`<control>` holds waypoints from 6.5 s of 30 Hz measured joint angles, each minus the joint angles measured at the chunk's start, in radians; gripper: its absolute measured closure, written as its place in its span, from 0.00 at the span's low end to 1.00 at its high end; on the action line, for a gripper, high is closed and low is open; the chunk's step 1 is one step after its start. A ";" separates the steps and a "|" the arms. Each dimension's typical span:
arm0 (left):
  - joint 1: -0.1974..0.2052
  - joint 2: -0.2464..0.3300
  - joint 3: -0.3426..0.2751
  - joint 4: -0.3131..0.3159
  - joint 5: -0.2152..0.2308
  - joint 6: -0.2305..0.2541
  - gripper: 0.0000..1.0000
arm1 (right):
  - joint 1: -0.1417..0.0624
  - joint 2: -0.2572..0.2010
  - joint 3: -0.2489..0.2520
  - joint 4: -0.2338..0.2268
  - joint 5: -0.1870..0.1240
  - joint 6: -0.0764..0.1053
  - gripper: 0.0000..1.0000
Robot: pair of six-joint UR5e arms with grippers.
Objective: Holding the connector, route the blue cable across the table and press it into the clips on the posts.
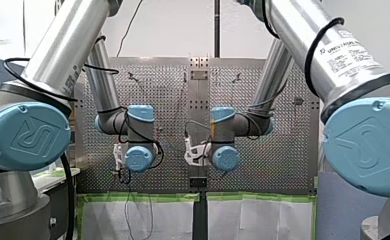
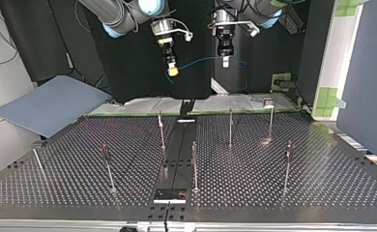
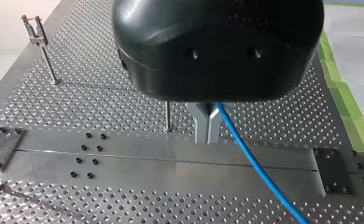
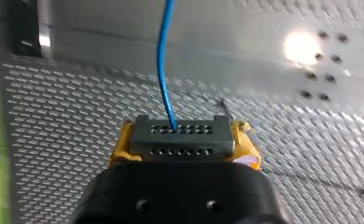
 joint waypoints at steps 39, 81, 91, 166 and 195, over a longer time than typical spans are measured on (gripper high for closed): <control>0.052 0.083 -0.090 -0.063 0.012 0.077 1.00 | 0.015 0.090 -0.001 0.066 0.001 -0.002 1.00; 0.095 0.321 0.002 -0.363 -0.099 0.083 1.00 | 0.006 -0.220 -0.278 0.376 -0.263 0.160 1.00; 0.156 0.361 0.040 -0.438 -0.082 -0.001 1.00 | 0.017 -0.241 -0.329 0.456 -0.299 0.161 1.00; 0.562 0.464 0.480 -0.849 0.146 -0.131 1.00 | 0.058 -0.042 -1.000 0.889 -0.295 0.256 1.00; 0.660 0.368 0.511 -0.759 0.284 -0.145 1.00 | 0.055 0.074 -1.131 0.885 -0.266 0.256 1.00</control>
